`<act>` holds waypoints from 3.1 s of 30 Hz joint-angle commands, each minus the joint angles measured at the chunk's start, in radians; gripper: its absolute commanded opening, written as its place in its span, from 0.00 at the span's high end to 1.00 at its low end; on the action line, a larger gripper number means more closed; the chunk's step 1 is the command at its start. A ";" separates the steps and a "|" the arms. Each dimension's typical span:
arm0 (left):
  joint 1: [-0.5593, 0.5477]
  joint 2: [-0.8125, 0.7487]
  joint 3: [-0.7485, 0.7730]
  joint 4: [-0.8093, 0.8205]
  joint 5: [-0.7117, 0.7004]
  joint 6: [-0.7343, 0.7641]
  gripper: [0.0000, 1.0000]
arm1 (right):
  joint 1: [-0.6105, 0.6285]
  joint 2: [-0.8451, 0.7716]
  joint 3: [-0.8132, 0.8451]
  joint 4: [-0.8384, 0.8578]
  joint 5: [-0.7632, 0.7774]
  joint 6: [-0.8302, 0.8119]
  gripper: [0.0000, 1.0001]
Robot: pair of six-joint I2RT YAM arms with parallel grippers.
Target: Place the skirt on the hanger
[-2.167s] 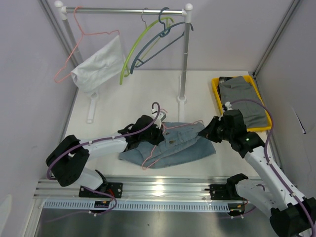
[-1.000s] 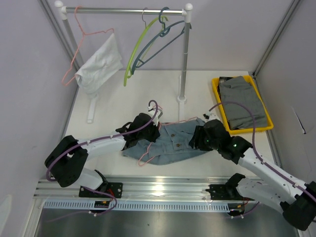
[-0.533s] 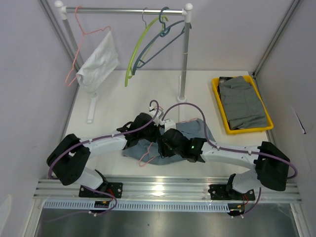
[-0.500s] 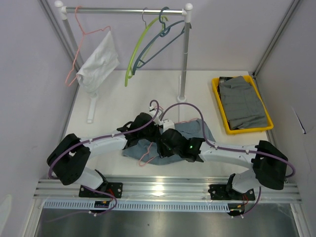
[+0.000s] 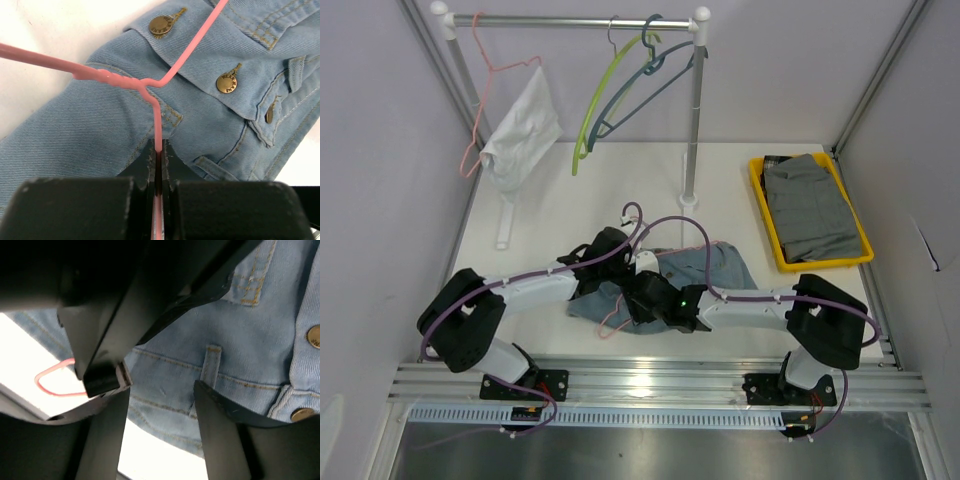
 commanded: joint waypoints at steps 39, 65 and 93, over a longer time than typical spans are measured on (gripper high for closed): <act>0.029 0.011 0.054 0.040 0.004 0.037 1.00 | -0.042 -0.077 -0.112 0.034 -0.010 0.078 0.64; 0.032 0.000 0.065 0.060 -0.003 0.037 1.00 | -0.173 -0.505 -0.140 -0.258 -0.019 0.086 1.00; 0.107 -0.098 0.135 0.106 0.027 0.089 1.00 | -0.027 -0.707 -0.247 -0.409 -0.085 0.160 0.94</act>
